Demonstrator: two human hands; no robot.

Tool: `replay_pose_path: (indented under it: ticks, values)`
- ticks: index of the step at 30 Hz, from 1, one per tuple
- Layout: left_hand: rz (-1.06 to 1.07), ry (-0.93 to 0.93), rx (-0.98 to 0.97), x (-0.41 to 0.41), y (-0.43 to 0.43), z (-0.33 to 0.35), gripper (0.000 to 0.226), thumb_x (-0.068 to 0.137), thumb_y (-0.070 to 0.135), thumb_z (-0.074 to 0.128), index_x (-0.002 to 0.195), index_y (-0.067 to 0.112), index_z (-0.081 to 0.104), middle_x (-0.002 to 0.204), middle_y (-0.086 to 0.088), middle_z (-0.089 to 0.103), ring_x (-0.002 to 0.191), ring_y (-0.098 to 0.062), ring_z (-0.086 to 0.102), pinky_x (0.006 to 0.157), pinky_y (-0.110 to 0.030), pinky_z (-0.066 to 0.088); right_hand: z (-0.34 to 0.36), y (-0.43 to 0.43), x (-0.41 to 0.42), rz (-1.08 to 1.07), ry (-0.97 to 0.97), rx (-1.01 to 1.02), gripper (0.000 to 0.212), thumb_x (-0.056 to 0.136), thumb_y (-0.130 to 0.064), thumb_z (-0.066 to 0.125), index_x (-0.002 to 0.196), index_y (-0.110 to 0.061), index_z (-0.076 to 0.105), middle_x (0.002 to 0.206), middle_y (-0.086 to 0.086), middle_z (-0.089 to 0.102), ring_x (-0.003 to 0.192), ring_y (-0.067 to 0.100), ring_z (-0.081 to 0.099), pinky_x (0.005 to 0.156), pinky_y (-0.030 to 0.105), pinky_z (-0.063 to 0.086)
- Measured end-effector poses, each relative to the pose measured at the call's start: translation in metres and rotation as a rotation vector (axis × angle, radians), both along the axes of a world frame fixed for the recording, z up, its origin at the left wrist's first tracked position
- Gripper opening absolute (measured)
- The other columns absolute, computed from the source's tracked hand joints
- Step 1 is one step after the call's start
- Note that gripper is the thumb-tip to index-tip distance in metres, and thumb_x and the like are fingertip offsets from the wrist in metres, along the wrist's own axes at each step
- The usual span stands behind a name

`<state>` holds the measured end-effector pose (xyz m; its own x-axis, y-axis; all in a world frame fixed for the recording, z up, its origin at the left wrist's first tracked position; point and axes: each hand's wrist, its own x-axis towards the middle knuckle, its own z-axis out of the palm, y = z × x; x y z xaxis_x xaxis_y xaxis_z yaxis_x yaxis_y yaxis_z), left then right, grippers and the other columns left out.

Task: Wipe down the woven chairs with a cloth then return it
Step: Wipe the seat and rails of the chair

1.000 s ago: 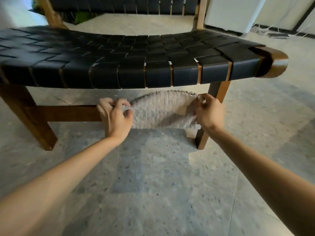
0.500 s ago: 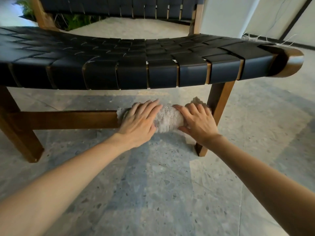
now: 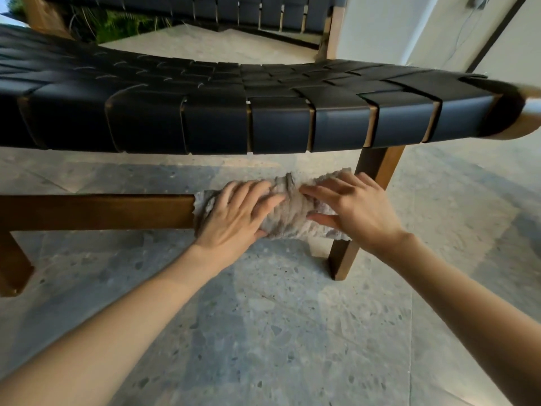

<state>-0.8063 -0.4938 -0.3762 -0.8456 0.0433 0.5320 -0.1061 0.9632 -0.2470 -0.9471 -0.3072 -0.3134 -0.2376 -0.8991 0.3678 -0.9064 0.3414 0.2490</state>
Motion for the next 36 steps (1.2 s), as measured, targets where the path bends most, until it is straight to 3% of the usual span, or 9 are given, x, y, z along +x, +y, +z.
replay_pose_path:
  ticks: [5, 11, 15, 19, 27, 36]
  values:
    - [0.128, -0.042, -0.05, -0.002, 0.0, 0.004, 0.088, 0.068, 0.052, 0.074, 0.138, 0.016, 0.034, 0.118, -0.009, 0.057, 0.107, -0.028, 0.053, 0.094, -0.042, 0.035, -0.034, -0.026, 0.001, 0.011, -0.071, 0.096, 0.095, 0.075, -0.059, 0.068, 0.15, -0.015, 0.029, 0.124, 0.009, 0.055, 0.105, 0.027, 0.056, 0.088, 0.042, 0.049]
    - [0.181, -0.048, -0.211, -0.014, 0.003, 0.003, 0.094, 0.068, 0.073, 0.059, 0.134, 0.012, 0.032, 0.101, -0.006, 0.056, 0.089, -0.023, 0.053, 0.083, -0.037, 0.041, -0.06, -0.019, -0.013, -0.023, 0.151, -0.039, 0.101, 0.059, -0.053, 0.083, 0.137, -0.009, 0.037, 0.102, 0.008, 0.058, 0.081, 0.026, 0.056, 0.072, 0.038, 0.049]
    - [0.18, -0.02, -0.225, -0.03, 0.02, 0.0, 0.092, 0.066, 0.073, 0.061, 0.13, 0.012, 0.036, 0.096, -0.004, 0.053, 0.083, -0.02, 0.05, 0.076, -0.034, 0.038, -0.067, -0.003, -0.021, -0.128, 0.294, -0.084, 0.072, 0.073, -0.024, 0.079, 0.132, -0.012, 0.039, 0.101, 0.01, 0.058, 0.081, 0.027, 0.055, 0.07, 0.038, 0.046]
    - [0.187, -0.009, -0.239, -0.034, 0.02, -0.002, 0.092, 0.065, 0.075, 0.06, 0.128, 0.012, 0.038, 0.091, -0.002, 0.051, 0.078, -0.018, 0.048, 0.072, -0.032, 0.037, -0.066, -0.005, -0.018, -0.179, 0.35, -0.078, 0.059, 0.078, -0.015, 0.073, 0.126, -0.013, 0.039, 0.093, 0.011, 0.056, 0.076, 0.028, 0.053, 0.069, 0.038, 0.046]
    - [0.175, -0.033, -0.257, -0.023, 0.004, 0.0, 0.092, 0.059, 0.078, 0.061, 0.123, 0.015, 0.042, 0.087, 0.001, 0.05, 0.074, -0.016, 0.048, 0.07, -0.03, 0.037, -0.058, -0.023, -0.009, -0.167, 0.181, -0.02, 0.076, 0.059, -0.031, 0.086, 0.118, -0.013, 0.041, 0.09, 0.011, 0.056, 0.073, 0.027, 0.056, 0.067, 0.038, 0.048]
    - [0.284, -0.048, -0.27, 0.046, -0.068, -0.006, 0.098, 0.055, 0.078, 0.061, 0.126, 0.014, 0.04, 0.09, -0.001, 0.049, 0.078, -0.019, 0.046, 0.076, -0.033, 0.033, -0.053, -0.101, 0.049, -0.088, 0.165, 0.049, 0.086, 0.054, -0.04, 0.089, 0.118, -0.012, 0.04, 0.088, 0.009, 0.057, 0.066, 0.022, 0.056, 0.058, 0.031, 0.046]
